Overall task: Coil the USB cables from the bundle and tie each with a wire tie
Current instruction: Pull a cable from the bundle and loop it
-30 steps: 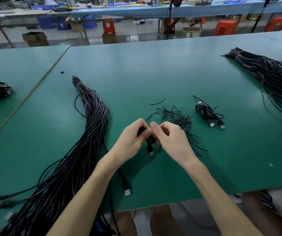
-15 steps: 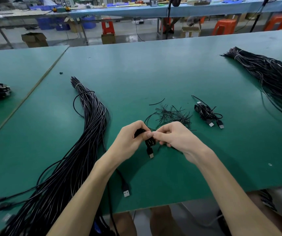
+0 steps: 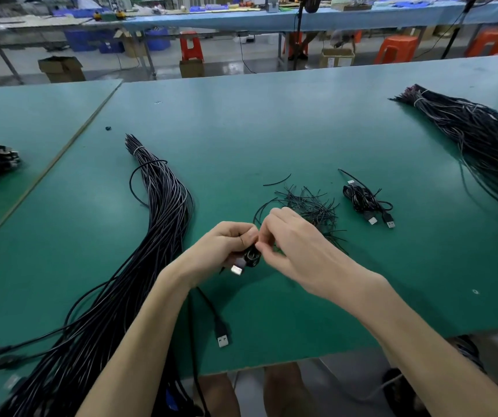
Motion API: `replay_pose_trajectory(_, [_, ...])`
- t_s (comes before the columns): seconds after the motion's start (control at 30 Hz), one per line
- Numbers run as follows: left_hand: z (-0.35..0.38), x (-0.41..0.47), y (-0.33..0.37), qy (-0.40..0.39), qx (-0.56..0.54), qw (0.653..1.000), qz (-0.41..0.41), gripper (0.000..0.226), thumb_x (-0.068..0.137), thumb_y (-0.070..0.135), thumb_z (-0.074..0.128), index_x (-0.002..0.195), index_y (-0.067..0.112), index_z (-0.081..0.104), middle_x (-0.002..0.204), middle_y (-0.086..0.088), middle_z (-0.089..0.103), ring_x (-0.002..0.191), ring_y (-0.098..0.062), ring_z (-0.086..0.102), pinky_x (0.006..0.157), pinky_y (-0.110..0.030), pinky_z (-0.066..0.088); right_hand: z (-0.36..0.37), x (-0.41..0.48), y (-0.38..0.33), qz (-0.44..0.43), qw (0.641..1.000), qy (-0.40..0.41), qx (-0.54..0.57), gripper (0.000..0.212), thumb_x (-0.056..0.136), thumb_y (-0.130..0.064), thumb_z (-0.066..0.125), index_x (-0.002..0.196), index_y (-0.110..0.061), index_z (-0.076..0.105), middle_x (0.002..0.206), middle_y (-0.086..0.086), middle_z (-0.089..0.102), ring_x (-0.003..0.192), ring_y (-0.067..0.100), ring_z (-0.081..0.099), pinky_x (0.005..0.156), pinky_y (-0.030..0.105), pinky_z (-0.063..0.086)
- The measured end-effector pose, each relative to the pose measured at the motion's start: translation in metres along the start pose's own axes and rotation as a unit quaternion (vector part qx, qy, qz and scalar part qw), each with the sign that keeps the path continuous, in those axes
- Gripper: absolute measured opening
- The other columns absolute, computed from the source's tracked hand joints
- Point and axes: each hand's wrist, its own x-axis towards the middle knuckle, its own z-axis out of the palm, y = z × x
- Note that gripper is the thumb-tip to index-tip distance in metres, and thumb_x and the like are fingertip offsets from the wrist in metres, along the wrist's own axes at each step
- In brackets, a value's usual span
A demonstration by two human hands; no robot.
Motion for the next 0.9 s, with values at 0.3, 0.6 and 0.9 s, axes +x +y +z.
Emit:
replay_pose_trajectory(0.3, [0.005,0.005,-0.005,0.041,-0.111,0.993,0.026,0.02,0.105,0.03,0.053,0.111,0.011,0.053,0.076,-0.001,0.048,0.056,-0.011,0.03,0.051,-0.018,0.028,0.036,0.0,0.017,0.232,0.926,0.129,0.268,0.016,0.098,-0.018,0.068,0.083,-0.014,0.063,0.071,-0.009,0.06,0.061,0.001,0.049,0.062,0.015,0.041])
replay_pose_trajectory(0.6, [0.005,0.007,-0.009,0.111,-0.029,0.99,0.088,0.038,0.096,0.015,0.064,0.12,-0.012,0.054,0.076,-0.008,0.063,0.061,-0.015,0.05,0.058,-0.022,0.041,0.047,0.018,0.015,0.335,0.822,0.201,0.415,0.029,0.094,-0.029,0.073,0.085,-0.002,0.068,0.066,0.001,0.067,0.056,0.007,0.045,0.055,0.021,0.039])
replay_pose_trajectory(0.9, [0.006,0.012,-0.01,0.201,0.117,0.968,0.089,0.025,0.104,0.022,0.059,0.084,0.009,0.067,0.065,0.005,0.055,0.056,-0.011,0.047,0.055,-0.02,0.041,0.058,0.012,0.007,0.218,0.917,0.249,0.222,0.015,0.094,-0.011,0.069,0.083,-0.007,0.059,0.08,0.001,0.062,0.071,0.011,0.053,0.07,0.023,0.045])
